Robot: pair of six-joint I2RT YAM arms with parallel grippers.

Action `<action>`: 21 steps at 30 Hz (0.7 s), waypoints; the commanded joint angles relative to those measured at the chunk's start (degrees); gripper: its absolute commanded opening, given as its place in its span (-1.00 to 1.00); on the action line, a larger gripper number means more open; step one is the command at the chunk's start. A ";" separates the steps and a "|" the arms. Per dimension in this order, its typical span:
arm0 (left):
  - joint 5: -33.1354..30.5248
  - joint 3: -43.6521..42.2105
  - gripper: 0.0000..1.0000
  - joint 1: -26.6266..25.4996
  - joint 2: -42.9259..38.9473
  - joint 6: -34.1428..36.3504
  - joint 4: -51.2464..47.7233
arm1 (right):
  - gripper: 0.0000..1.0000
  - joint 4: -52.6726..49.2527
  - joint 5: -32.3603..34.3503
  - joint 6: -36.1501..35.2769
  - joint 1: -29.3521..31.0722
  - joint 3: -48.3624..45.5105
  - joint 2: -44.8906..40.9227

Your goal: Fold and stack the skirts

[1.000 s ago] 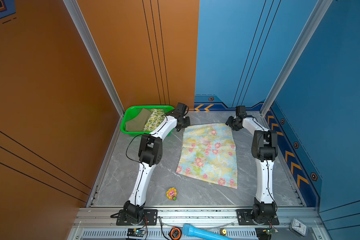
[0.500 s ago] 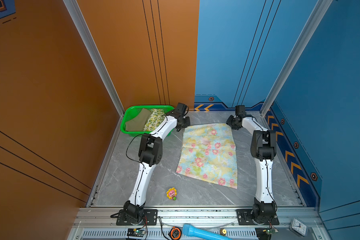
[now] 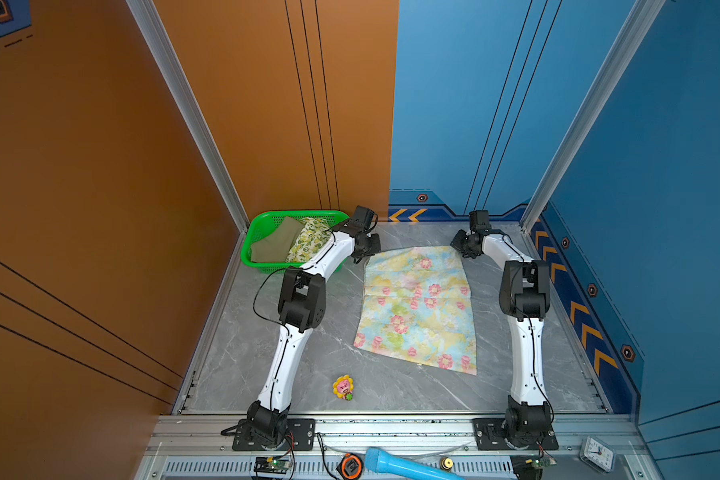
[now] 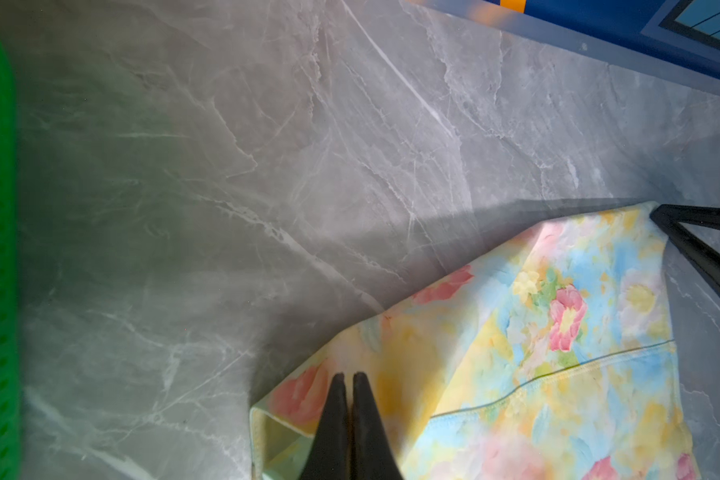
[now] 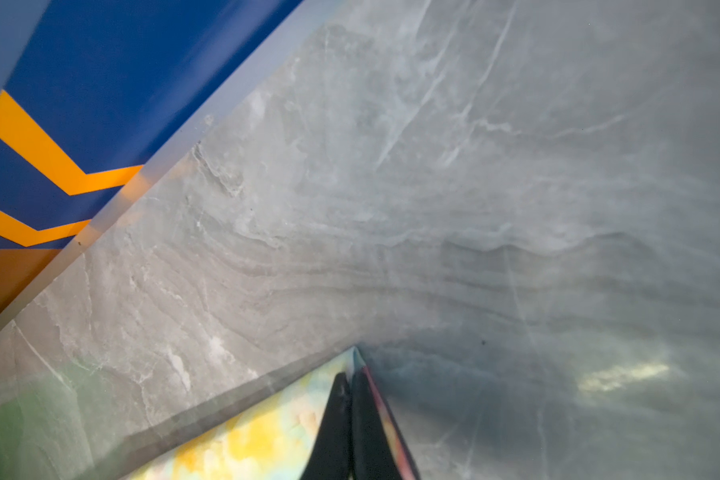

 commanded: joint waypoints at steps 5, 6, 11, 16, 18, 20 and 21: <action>1.76 2.94 -1.00 1.01 0.31 0.89 -1.20 | -1.00 5.98 -2.01 -2.74 0.65 1.18 -3.20; 1.78 2.94 -1.00 1.06 0.11 0.86 -1.21 | -1.00 6.59 -2.10 -2.84 0.72 0.61 -3.95; 2.37 2.00 -1.00 1.13 -1.67 1.11 -1.20 | -1.00 9.05 -1.94 -2.82 0.98 -4.30 -9.16; 2.53 -0.64 -1.00 0.62 -5.33 1.97 -1.20 | -1.00 11.03 -1.49 -3.60 1.14 -11.88 -17.06; 2.55 -2.31 -1.00 0.43 -7.27 2.31 -1.17 | -1.00 11.03 -1.15 -3.98 1.26 -14.71 -20.46; 2.30 -4.70 -1.00 0.03 -9.66 2.85 -1.00 | -1.00 11.55 -0.61 -4.68 1.42 -20.21 -25.11; 2.14 -6.21 -1.00 -0.12 -10.86 3.16 -0.66 | -1.00 11.72 -0.10 -5.04 1.48 -22.33 -27.11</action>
